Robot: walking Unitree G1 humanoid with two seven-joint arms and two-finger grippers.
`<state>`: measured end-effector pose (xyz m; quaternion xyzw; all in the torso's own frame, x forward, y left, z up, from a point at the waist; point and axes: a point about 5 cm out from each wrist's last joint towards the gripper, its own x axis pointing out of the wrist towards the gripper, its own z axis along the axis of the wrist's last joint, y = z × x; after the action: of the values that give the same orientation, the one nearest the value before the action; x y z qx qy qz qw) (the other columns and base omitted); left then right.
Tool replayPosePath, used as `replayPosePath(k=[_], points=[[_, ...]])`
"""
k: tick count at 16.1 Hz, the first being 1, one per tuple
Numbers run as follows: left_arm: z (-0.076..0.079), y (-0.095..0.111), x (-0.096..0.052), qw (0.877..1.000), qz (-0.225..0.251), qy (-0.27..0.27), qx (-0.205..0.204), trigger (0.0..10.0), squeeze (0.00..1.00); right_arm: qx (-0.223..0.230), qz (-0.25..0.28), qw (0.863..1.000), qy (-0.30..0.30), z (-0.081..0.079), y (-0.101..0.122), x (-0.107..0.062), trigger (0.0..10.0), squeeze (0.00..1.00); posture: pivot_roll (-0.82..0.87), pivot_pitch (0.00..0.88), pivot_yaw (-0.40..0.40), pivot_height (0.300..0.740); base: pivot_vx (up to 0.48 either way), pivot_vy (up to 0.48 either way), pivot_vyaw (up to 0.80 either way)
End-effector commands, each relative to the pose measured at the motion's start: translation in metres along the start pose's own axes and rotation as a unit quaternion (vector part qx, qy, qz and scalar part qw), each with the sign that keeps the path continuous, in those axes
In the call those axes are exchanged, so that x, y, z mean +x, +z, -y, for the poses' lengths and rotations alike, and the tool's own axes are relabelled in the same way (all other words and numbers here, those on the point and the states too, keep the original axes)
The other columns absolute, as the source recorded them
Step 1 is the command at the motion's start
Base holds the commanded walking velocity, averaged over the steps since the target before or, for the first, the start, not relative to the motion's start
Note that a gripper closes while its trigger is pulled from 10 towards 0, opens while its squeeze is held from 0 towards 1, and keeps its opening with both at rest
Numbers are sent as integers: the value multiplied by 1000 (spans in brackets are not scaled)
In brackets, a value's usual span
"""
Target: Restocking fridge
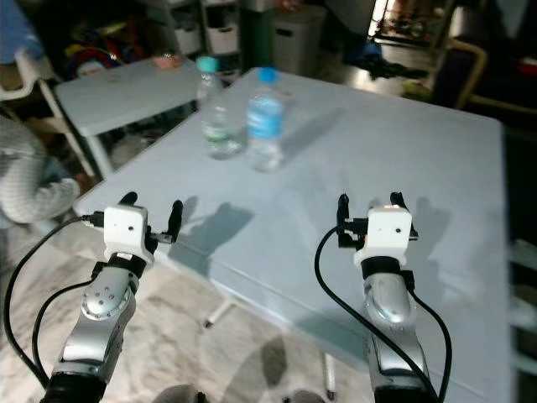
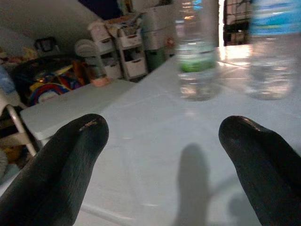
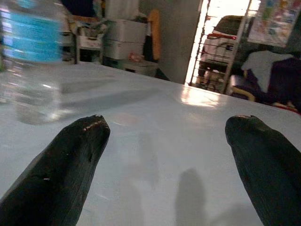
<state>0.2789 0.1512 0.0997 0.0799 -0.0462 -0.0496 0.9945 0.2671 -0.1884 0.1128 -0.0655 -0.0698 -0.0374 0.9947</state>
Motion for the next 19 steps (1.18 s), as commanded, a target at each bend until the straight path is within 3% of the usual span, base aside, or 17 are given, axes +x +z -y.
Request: replayPosePath(k=[1,8,14,19], points=[[-7,-2,-1,1000,-5,8,6,10000,0,7,10,1000,11,-9,5,3,10000,0,40,47,-15,740,352,322,0],[-2,-1,-2,1000,2,-4,6,10000,0,2,16,1000,11,-8,6,6,10000,0,52,49,-16,740,346,281,-139],[-2,0,-4,1000,4,0,-3,10000,0,5,13,1000,20,-13,5,5,10000,0,58,62,-20,740,0,0,-82],[-6,1,-6,1000,-1,19,7,10000,0,2,61,997,38,-8,33,38,10000,0,65,87,-18,740,0,0,0]])
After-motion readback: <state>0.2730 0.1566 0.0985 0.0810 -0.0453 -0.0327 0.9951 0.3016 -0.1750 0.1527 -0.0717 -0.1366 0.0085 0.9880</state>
